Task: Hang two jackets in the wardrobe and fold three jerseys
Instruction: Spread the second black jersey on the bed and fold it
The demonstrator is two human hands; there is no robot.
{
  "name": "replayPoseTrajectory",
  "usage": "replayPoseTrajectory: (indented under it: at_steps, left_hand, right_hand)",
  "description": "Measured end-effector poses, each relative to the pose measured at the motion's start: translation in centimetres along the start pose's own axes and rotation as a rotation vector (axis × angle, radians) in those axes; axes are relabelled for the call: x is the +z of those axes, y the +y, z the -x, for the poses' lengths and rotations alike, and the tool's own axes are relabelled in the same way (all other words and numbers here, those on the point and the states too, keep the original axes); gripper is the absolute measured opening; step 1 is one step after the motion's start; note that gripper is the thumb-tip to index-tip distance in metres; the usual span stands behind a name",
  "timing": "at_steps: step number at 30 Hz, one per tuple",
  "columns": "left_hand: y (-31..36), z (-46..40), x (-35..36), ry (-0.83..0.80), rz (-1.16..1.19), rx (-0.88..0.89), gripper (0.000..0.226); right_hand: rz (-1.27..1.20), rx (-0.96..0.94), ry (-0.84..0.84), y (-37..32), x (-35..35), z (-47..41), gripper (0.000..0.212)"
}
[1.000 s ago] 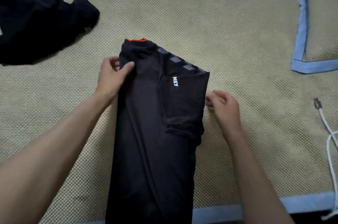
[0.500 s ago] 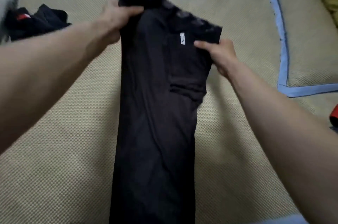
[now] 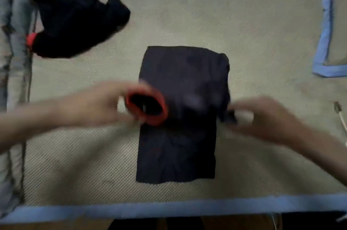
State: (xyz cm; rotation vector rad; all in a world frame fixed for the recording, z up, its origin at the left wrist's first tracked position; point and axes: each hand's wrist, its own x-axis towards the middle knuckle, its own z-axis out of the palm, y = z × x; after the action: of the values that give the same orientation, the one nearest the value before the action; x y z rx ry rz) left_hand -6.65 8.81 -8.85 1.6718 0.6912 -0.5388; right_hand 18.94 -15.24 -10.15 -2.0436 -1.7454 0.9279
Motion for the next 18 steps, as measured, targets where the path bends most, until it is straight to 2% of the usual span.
replayPoseTrajectory:
  at_steps: [1, 2, 3, 4, 5, 7, 8, 10, 12, 14, 16, 18]
  left_hand:
    - [-1.9, 0.8, 2.2, -0.193, -0.182, -0.037, 0.051]
    - [-4.4, 1.8, 4.0, -0.247, -0.227, -0.116, 0.053]
    - [-6.6, 3.0, 5.4, -0.354, -0.216, -0.088, 0.055]
    - [-9.2, 4.1, 6.3, -0.461, -0.328, 0.007, 0.064]
    - [-10.7, 5.0, 5.6, -0.506, -0.35, -0.005, 0.078]
    - [-11.3, 5.8, 3.9, -0.387, -0.425, -0.159, 0.09]
    - [-10.8, 4.4, 3.6, -0.315, -0.446, -0.168, 0.084]
    - [-7.9, 0.4, 2.9, -0.076, -0.463, -0.072, 0.062]
    - [-5.7, -4.5, 1.6, 0.171, -0.54, 0.071, 0.058]
    - [-3.5, -9.1, -0.4, 0.308, -0.623, 0.075, 0.077]
    - [-1.7, -12.4, -1.6, 0.263, -0.609, -0.033, 0.081]
    - [-1.2, -14.8, -2.1, 0.132, -0.439, -0.135, 0.059]
  right_hand:
    - [0.022, 0.015, -0.177, -0.1, 2.2, 3.1, 0.036]
    - [0.045, 0.021, -0.325, -0.2, 4.0, 5.7, 0.045]
    - [0.053, 0.017, -0.423, -0.4, 5.5, 7.7, 0.052]
    - [0.03, 0.025, -0.464, -0.7, 6.4, 8.9, 0.056]
    - [-0.005, 0.055, -0.463, -1.0, 6.8, 9.3, 0.056]
    - [-0.06, 0.116, -0.352, -1.7, 6.4, 7.4, 0.048]
    - [-0.067, 0.133, -0.242, -1.8, 6.1, 5.8, 0.043]
    - [-0.044, 0.179, -0.022, -1.7, 5.3, 1.2, 0.04]
    - [0.017, 0.243, 0.077, -0.7, 4.3, -4.2, 0.05]
    - [0.085, 0.305, 0.038, 0.7, 3.2, -9.4, 0.073]
    - [0.063, 0.409, -0.075, 2.0, 2.5, -13.1, 0.086]
    - [-0.007, 0.507, -0.133, 2.7, 2.7, -15.0, 0.085]
